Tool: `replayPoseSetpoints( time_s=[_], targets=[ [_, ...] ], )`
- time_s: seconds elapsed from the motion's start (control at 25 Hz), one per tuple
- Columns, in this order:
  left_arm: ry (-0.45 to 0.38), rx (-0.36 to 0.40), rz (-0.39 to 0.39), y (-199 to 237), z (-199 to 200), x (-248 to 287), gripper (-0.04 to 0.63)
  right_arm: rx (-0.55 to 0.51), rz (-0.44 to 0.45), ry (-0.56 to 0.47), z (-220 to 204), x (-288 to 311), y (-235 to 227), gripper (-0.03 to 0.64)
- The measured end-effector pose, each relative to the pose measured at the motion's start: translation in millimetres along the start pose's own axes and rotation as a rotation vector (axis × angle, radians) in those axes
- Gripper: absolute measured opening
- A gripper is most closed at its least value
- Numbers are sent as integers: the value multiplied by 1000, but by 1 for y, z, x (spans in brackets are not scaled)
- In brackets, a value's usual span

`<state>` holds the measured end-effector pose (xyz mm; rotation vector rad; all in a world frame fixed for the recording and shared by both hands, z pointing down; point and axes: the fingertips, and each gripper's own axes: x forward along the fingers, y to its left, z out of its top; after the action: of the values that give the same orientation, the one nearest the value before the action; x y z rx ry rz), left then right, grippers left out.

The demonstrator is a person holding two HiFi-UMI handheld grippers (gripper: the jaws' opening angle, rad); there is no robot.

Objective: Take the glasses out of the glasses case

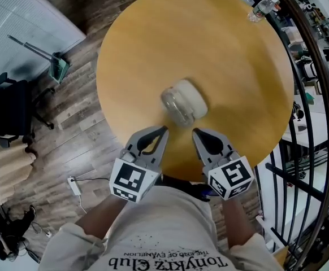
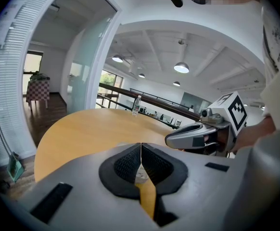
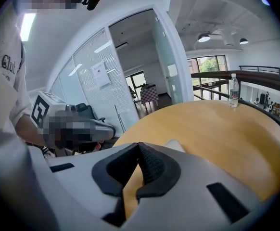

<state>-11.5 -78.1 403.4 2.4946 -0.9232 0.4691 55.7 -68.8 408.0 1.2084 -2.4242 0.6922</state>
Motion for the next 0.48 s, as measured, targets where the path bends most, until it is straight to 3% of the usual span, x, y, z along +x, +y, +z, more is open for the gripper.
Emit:
replayPoseSetpoints(
  time_s=[0.48],
  targets=[
    [29,-9,19,17,-22,19,26,-22,28,66,-31,38,-20,25]
  ],
)
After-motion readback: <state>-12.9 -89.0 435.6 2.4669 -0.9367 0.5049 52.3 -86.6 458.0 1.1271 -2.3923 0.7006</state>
